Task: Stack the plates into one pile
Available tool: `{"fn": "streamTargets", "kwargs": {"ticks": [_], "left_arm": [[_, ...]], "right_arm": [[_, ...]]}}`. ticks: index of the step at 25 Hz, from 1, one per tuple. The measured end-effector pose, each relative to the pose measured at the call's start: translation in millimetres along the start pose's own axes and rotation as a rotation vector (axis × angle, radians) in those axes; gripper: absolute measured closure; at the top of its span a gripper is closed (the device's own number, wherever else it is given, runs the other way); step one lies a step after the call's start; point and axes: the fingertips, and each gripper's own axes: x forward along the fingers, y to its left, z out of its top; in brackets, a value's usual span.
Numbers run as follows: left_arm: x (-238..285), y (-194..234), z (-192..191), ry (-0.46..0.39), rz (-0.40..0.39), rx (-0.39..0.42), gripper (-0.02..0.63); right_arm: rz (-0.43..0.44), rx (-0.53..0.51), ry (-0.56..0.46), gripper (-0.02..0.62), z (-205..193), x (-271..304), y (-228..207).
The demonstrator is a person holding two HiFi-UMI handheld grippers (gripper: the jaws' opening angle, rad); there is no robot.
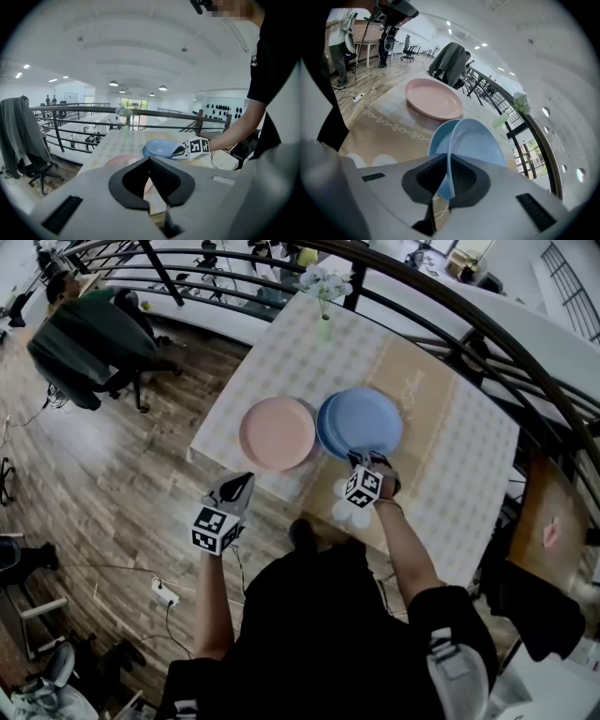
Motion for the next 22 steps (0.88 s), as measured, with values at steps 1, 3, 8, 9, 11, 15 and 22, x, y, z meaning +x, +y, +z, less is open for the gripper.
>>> {"fn": "streamTargets", "kwargs": {"ticks": [1, 3, 8, 9, 11, 15, 22], "left_arm": [[-1.2, 0.9, -2.0, 0.003, 0.001, -0.002, 0.606], [-4.6, 4.1, -5.7, 0.007, 0.005, -0.008, 0.606], [-11.7, 13.7, -9.6, 0.011, 0.014, -0.012, 0.606], [-12.5, 15.2, -10.0, 0.012, 0.015, -0.013, 0.606], [-13.2, 17.4, -10.0, 0.011, 0.019, -0.012, 0.606], [-14.1, 19.7, -11.6, 0.007, 0.020, -0.016, 0.606], [-18.5, 23.2, -19.7, 0.016, 0.023, -0.025, 0.606]], "right_arm": [[0.003, -0.004, -0.001, 0.577, 1.9, 1.5, 2.1], [0.012, -0.011, -0.003, 0.577, 5.7, 6.2, 7.8], [0.032, -0.015, -0.005, 0.577, 15.1, 13.6, 18.2], [0.036, -0.016, -0.003, 0.577, 15.0, 15.3, 20.4], [0.048, -0.022, 0.003, 0.577, 12.5, 19.9, 24.9], [0.060, -0.024, 0.015, 0.577, 8.5, 26.6, 28.7], [0.075, -0.040, 0.046, 0.568, 6.5, 33.3, 32.0]]}}
